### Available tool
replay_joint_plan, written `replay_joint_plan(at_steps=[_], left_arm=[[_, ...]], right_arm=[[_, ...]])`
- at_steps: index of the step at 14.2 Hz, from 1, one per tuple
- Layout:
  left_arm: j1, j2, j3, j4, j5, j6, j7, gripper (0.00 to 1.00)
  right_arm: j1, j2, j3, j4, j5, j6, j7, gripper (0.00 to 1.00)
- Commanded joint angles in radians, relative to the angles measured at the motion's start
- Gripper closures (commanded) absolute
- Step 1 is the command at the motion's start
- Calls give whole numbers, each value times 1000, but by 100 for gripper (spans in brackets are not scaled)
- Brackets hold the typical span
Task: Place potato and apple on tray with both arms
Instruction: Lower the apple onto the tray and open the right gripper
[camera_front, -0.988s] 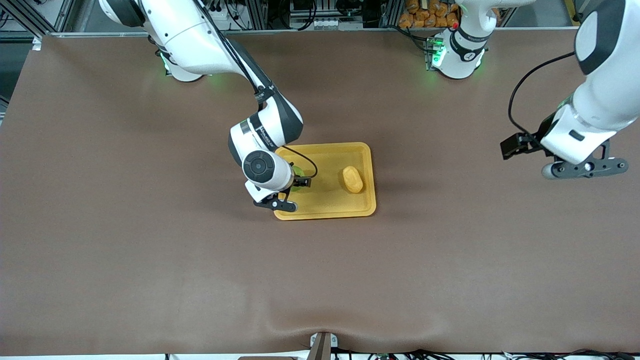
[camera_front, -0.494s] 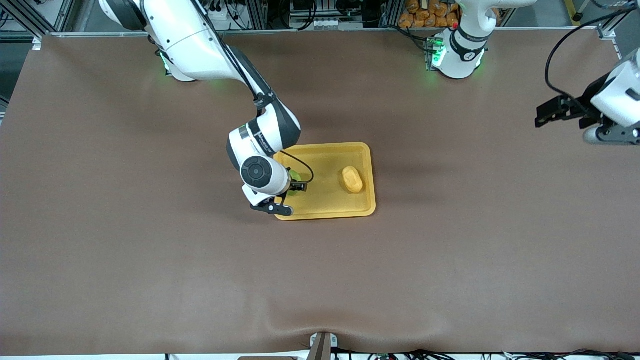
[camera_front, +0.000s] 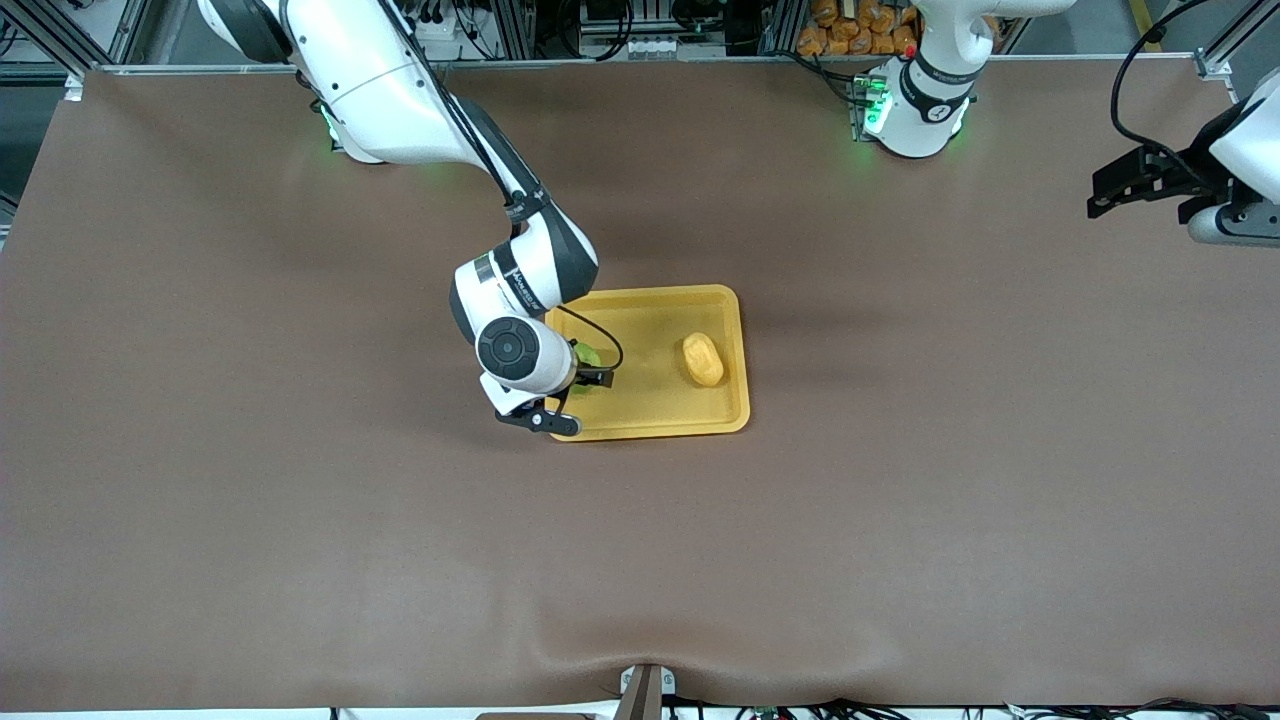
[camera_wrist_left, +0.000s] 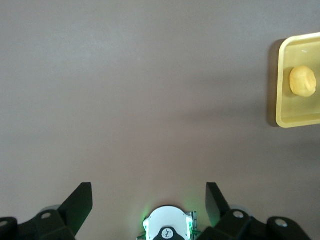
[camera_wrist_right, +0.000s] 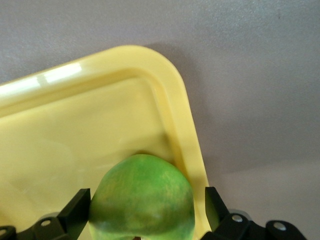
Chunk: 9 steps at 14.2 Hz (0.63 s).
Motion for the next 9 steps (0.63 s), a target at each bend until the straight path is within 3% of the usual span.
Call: replay_joint_plan(at_steps=[1, 5, 9], left_arm=[[-4, -14, 3, 39, -5, -30, 15, 0], [28, -6, 20, 62, -12, -29, 26, 0], [23, 6, 7, 61, 1, -8, 23, 0]], right_arm=[[-9, -8, 4, 31, 10, -13, 8, 0], [-14, -30, 0, 74, 10, -45, 5, 0], [-90, -25, -8, 244, 8, -224, -12, 0]])
